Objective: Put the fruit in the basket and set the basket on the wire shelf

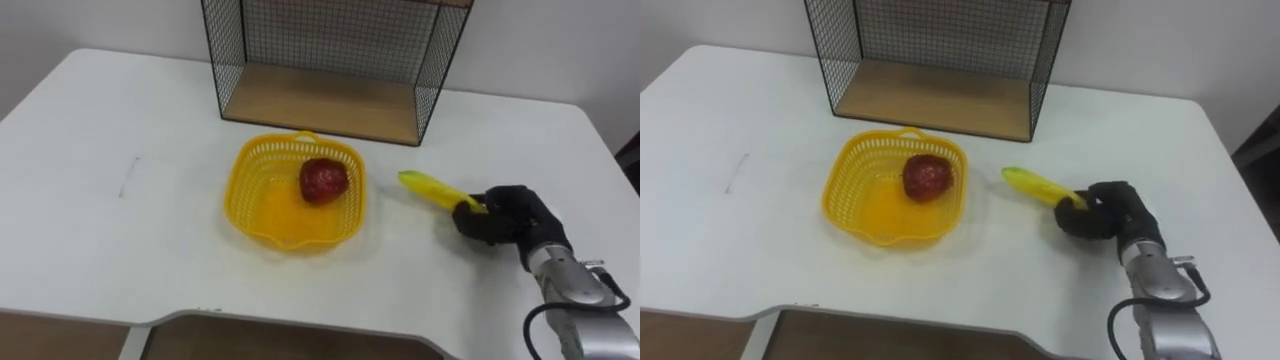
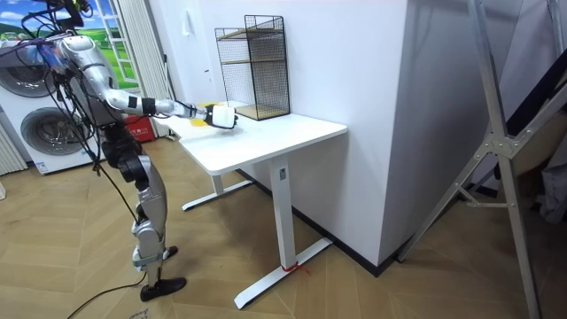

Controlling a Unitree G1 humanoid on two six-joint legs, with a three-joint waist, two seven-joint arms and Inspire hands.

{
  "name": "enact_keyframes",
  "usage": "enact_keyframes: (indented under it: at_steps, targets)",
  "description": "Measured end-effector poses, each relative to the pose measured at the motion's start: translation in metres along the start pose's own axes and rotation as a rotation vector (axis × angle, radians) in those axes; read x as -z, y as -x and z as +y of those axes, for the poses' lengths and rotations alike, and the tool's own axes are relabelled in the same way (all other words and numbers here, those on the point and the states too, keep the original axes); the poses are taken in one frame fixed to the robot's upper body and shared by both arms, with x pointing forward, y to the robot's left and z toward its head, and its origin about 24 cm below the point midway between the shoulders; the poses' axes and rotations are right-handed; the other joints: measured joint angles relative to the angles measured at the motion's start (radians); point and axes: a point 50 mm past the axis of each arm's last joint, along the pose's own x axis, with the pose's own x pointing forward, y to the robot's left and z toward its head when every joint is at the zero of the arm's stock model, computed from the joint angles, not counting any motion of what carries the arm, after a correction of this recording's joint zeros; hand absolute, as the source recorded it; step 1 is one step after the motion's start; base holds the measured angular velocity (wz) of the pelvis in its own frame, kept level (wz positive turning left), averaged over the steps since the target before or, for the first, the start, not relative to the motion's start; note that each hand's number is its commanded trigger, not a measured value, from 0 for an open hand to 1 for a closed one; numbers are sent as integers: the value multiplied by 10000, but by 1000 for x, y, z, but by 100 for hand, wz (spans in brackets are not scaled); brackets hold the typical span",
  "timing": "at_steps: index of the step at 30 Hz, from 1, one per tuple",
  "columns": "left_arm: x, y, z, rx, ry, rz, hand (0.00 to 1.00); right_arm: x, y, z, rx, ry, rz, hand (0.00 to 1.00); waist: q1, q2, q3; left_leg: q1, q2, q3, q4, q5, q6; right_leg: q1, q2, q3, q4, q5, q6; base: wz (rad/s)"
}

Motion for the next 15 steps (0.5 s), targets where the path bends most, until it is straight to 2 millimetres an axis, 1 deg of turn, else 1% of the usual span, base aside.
enact_keyframes:
  at_steps: [2,5,10,15]
  targets:
    - [4,1,-7,67,69,74,0,-6,0,10,-386,-979,-372,100,-42,98,6,0,-6,-16,9,0,0,25,0,-6,-30,0,0,5]
    - [4,1,-14,118,141,101,0,-10,0,14,-665,-1940,-593,100,-30,191,-9,-1,-9,-47,-2,1,0,59,-4,-131,-38,-5,8,7]
    - [5,2,-19,27,195,122,0,-17,0,18,-939,-2856,-910,100,-19,209,-18,-24,-9,-86,7,4,-2,74,-4,-159,-31,-7,11,3]
    - [7,2,-19,-74,172,193,0,-20,0,22,-1137,-3502,-1021,100,-11,191,-23,-31,-14,-73,-2,4,-1,73,-8,-160,-30,-7,11,0]
